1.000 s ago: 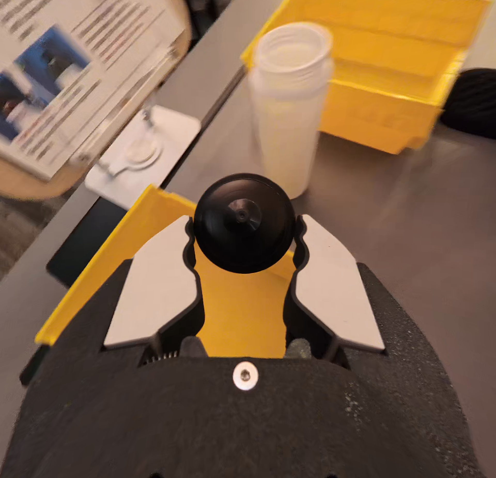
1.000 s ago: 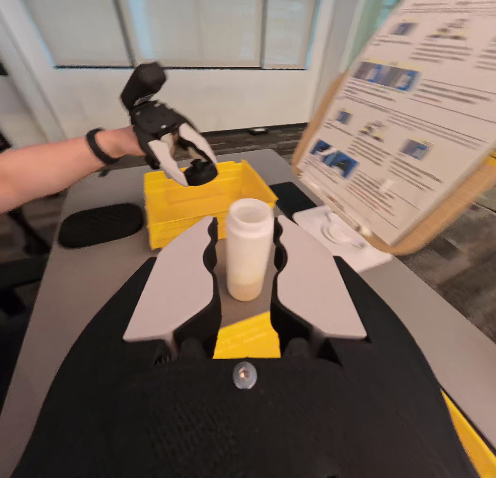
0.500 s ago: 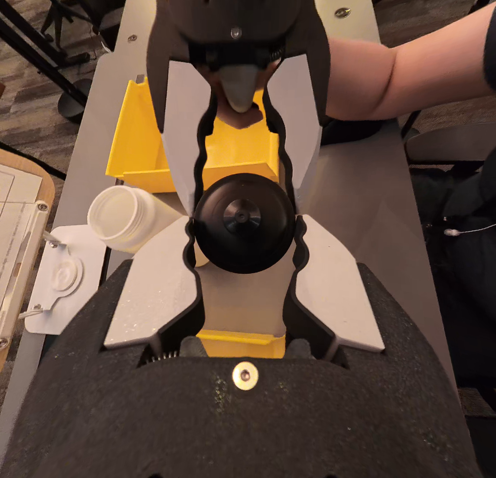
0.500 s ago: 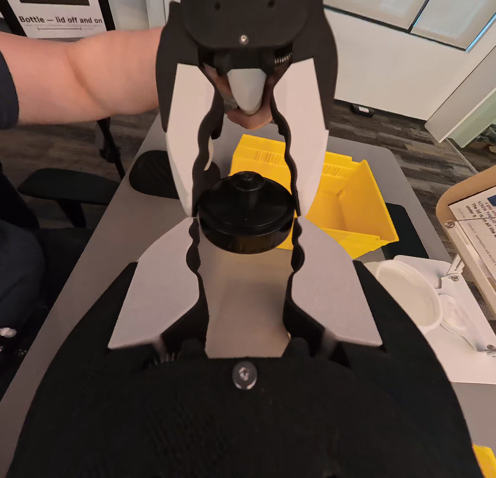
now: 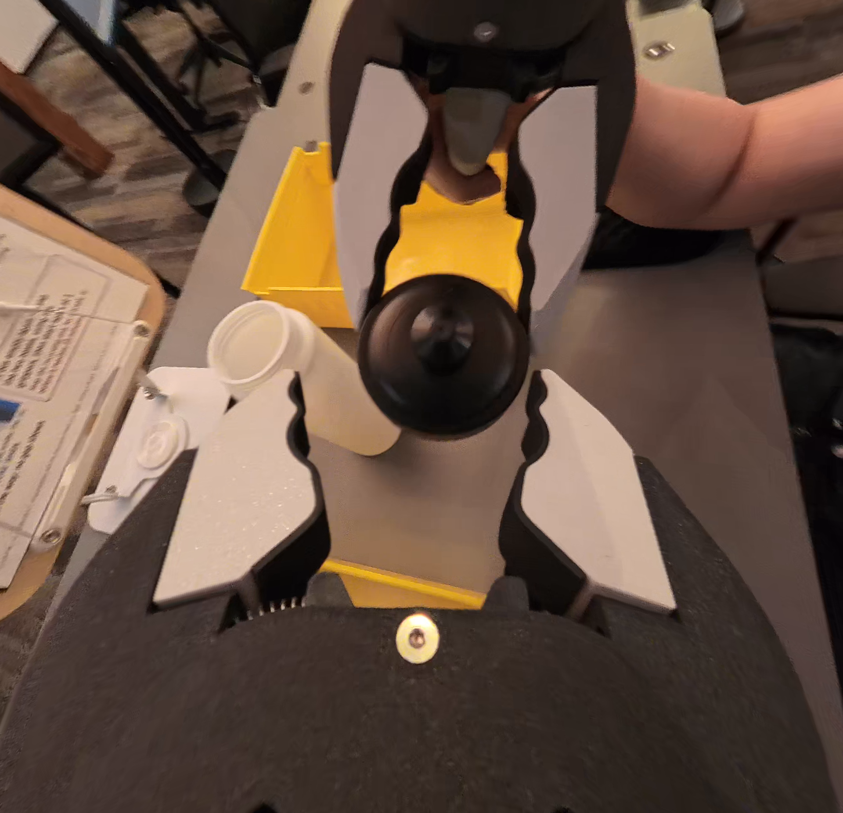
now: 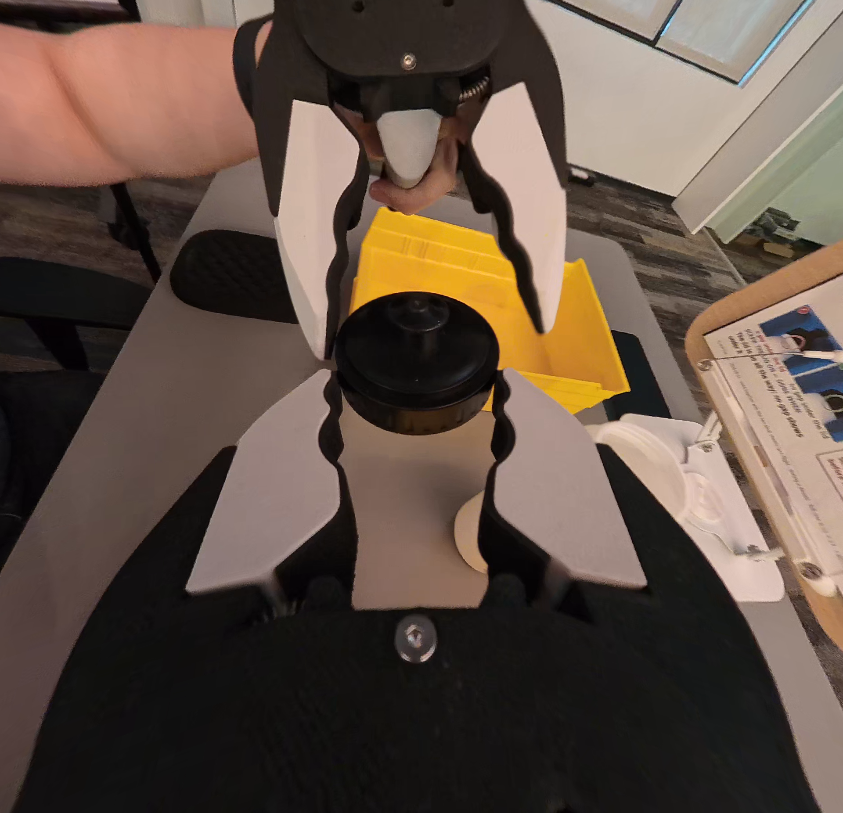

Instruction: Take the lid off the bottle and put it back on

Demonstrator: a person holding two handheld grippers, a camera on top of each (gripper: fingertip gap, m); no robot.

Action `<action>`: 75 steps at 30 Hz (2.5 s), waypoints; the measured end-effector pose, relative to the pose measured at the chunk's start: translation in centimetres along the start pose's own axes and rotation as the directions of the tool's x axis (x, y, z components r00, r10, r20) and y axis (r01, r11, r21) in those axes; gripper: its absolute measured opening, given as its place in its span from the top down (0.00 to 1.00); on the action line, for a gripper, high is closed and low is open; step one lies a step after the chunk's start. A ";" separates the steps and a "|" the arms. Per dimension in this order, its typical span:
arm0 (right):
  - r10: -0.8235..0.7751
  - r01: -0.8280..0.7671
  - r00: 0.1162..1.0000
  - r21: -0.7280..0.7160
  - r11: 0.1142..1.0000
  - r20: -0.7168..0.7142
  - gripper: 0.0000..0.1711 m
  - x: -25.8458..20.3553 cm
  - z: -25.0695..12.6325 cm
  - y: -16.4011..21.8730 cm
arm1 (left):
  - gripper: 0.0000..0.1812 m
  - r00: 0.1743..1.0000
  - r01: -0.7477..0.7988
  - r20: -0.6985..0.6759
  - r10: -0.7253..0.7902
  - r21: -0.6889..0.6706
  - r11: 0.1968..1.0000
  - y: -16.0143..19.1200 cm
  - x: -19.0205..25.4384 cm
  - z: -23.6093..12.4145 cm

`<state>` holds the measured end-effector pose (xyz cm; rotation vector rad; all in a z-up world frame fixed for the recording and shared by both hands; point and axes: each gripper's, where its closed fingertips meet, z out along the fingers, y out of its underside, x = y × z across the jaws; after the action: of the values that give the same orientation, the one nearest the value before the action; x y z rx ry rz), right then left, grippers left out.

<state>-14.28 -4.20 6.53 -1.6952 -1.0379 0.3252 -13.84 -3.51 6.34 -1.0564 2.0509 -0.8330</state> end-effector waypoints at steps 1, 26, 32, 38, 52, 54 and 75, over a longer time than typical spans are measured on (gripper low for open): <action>0.002 -0.002 1.000 0.008 1.000 -0.024 0.62 0.5 -0.5 -0.1 | 0.46 0.999 0.022 0.046 -0.023 0.024 0.999 0.1 -0.8 -0.1; 0.251 -0.215 0.924 0.150 0.965 -0.287 0.62 9.6 -8.5 2.9 | 0.51 0.727 0.435 0.399 -0.559 0.362 0.824 9.1 -10.2 15.0; 0.299 -0.277 0.937 0.139 0.951 -0.182 0.62 9.0 -5.9 3.9 | 0.51 0.754 0.427 0.370 -0.543 0.353 0.833 8.5 -7.7 14.2; 0.289 -0.285 0.957 0.088 0.954 -0.037 0.62 6.5 -2.3 4.0 | 0.51 0.802 0.376 0.365 -0.473 0.307 0.875 8.0 -3.3 13.1; 0.249 -0.248 0.968 -0.027 0.968 0.019 0.62 4.7 0.0 5.3 | 0.51 0.840 0.380 0.260 -0.476 0.345 0.858 8.3 -2.0 12.3; 0.249 -0.249 0.968 -0.011 0.969 0.024 0.62 4.7 0.2 5.2 | 0.52 0.845 0.377 0.246 -0.475 0.357 0.855 8.3 -2.0 12.2; 0.331 -0.367 0.903 -0.090 0.926 -0.276 0.58 5.0 1.9 4.4 | 0.52 0.835 0.399 0.239 -0.495 0.358 0.844 8.7 -1.8 11.8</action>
<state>-10.58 0.65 3.28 -1.9938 -0.5724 0.2574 -7.37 -0.64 -6.61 -1.4247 1.3619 -1.0784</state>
